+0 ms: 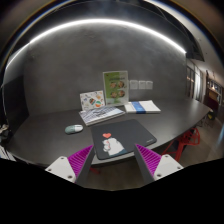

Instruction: Arrange mouse

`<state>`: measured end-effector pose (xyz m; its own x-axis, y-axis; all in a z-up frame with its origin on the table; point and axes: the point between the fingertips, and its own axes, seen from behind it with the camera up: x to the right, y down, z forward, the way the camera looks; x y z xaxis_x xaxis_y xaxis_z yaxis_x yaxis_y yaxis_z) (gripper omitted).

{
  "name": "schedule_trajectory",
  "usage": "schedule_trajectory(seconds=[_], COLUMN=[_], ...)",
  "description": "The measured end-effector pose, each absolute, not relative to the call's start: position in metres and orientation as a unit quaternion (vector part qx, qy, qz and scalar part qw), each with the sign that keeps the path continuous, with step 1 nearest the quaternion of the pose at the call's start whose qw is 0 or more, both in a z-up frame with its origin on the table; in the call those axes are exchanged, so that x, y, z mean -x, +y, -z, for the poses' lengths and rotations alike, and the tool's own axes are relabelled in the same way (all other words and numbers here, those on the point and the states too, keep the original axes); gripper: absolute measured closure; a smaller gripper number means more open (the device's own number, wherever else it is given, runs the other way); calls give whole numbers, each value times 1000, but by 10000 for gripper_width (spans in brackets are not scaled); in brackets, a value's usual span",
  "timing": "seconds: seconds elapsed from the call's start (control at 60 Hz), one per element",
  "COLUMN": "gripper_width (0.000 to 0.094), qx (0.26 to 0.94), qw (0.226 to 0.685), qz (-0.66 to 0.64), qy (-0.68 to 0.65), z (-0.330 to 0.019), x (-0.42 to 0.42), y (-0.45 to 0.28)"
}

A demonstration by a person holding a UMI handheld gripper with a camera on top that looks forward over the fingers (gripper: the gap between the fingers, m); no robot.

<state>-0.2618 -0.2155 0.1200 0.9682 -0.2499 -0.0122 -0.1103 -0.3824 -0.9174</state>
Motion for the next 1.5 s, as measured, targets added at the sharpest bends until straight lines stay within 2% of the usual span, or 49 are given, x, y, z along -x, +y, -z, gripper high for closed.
schedule_trajectory(seconds=[0.15, 0.217, 0.45, 0.733, 0.8, 1.25, 1.333, 1.35, 1.417, 1.5], gripper_width=[112, 113, 113, 108, 118, 102, 129, 97, 380, 430], qx=[833, 837, 856, 879, 876, 903, 903, 903, 899, 898], qw=[550, 547, 499, 446, 455, 424, 427, 427, 435, 438], qz=[20, -1, -71, -103, -90, -25, -19, -18, -20, -9], qy=[48, 10, -116, -134, -131, -61, -45, -44, -46, -40], z=[-112, -99, -35, 12, 11, 16, 16, 16, 16, 16], x=[301, 322, 402, 442, 446, 480, 485, 486, 491, 493], y=[-181, -135, -53, 23, 45, 141, 151, 152, 155, 153])
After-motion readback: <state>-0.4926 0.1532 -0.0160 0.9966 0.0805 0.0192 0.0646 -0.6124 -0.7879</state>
